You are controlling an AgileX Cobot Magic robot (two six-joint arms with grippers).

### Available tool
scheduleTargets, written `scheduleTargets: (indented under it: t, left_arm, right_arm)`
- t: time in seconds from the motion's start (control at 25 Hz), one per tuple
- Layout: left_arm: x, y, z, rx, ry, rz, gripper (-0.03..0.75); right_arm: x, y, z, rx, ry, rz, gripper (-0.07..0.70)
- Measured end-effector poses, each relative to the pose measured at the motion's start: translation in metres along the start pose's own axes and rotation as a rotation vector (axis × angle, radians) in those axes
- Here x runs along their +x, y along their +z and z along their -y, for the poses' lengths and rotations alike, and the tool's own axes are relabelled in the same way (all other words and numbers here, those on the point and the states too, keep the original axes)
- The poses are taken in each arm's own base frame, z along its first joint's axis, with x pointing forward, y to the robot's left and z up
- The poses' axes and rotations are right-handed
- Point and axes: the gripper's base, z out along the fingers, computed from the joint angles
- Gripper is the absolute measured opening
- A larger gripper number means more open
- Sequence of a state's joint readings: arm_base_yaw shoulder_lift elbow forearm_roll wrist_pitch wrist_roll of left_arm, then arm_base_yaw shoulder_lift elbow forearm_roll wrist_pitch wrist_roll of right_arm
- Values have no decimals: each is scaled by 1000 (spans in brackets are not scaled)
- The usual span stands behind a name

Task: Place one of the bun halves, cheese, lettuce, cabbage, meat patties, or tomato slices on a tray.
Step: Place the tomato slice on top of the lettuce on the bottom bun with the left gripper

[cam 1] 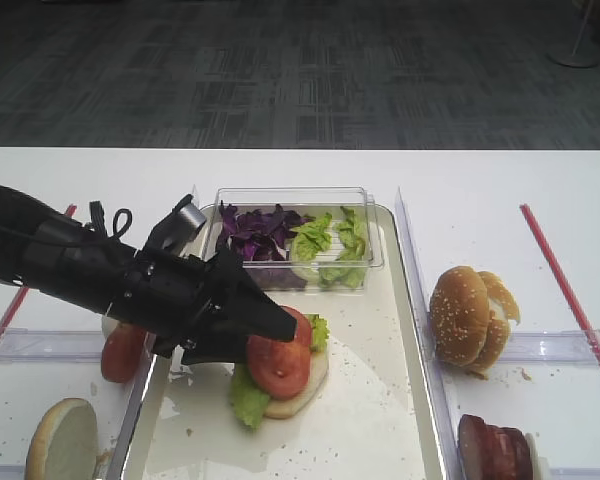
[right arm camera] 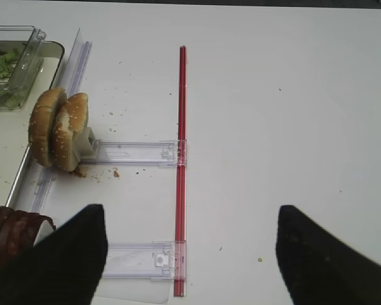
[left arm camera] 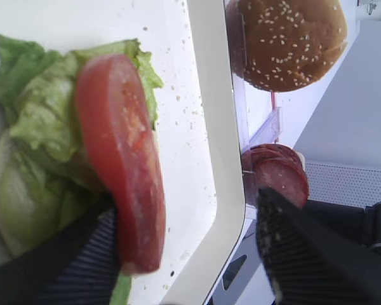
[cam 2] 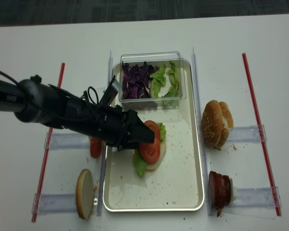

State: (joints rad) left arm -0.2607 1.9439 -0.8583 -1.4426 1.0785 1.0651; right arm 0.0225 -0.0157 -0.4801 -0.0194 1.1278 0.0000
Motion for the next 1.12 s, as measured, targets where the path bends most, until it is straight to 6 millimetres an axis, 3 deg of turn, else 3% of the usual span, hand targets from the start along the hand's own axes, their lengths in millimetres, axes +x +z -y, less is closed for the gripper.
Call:
scheduleTargets:
  t: [0.24, 1.12]
  left_arm:
    - [0, 0, 0, 3, 0, -3, 474]
    - [4, -2, 1, 13, 32, -56, 485]
  right_arm:
    - [0, 0, 0, 0, 0, 0, 571]
    - [0, 0, 0, 0, 0, 0, 571]
